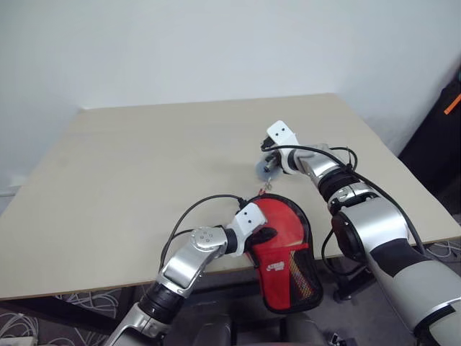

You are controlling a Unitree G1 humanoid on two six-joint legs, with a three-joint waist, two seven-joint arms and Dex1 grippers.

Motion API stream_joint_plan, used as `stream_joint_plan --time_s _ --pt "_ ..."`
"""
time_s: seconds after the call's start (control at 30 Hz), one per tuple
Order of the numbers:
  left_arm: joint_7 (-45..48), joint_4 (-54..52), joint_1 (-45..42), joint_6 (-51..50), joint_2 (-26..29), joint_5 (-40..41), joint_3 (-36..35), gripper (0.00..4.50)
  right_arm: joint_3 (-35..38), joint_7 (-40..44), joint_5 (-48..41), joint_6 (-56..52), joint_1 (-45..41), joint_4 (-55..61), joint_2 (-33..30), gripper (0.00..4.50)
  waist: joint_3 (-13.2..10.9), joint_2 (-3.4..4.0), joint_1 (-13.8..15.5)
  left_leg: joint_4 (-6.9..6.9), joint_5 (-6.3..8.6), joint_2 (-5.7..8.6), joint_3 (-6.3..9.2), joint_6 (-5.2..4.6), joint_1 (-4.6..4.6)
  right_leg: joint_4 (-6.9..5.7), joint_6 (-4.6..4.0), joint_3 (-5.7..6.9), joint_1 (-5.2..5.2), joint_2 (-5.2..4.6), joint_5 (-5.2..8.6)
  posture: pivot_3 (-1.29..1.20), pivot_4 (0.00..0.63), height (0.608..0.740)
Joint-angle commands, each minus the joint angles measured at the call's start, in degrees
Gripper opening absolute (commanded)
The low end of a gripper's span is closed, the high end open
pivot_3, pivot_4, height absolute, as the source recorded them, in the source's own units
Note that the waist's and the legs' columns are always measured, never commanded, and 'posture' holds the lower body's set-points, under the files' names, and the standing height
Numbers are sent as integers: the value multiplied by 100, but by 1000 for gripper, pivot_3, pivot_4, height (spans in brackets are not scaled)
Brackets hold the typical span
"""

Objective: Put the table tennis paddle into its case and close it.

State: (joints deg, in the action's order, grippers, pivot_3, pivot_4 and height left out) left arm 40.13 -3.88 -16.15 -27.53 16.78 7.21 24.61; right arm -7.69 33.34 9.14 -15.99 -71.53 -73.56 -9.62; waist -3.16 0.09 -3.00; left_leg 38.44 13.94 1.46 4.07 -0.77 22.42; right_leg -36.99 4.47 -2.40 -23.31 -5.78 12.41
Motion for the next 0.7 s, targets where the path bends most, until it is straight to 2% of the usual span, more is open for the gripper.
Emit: stream_joint_plan --time_s 0.03,0.23,0.47,0.7 --pt "-62 364 61 -108 36 -217 107 0 5 181 33 -23 -21 590 -423 7 1 2 -2 0 -1 2 0 -1 0 0 0 0 0 -2 0 0 0 698" --pt "-45 568 -44 -33 -22 -238 106 0 141 644 -177 -766 839 1966 -1015 7 11 15 30 3 0 3 1 -2 0 3 1 2 6 -4 0 0 0 698" --pt "5 740 -133 61 -51 -239 137 0 268 974 -498 -2280 2407 5004 -1693 7 23 33 37 12 0 7 4 -4 5 4 4 6 11 -8 1 0 0 698" --pt "66 917 -232 149 -93 -227 143 0 592 1195 -1094 -3485 3590 7079 -2350 7 27 34 119 20 1 5 2 -8 5 9 30 9 19 -9 17 0 0 698"
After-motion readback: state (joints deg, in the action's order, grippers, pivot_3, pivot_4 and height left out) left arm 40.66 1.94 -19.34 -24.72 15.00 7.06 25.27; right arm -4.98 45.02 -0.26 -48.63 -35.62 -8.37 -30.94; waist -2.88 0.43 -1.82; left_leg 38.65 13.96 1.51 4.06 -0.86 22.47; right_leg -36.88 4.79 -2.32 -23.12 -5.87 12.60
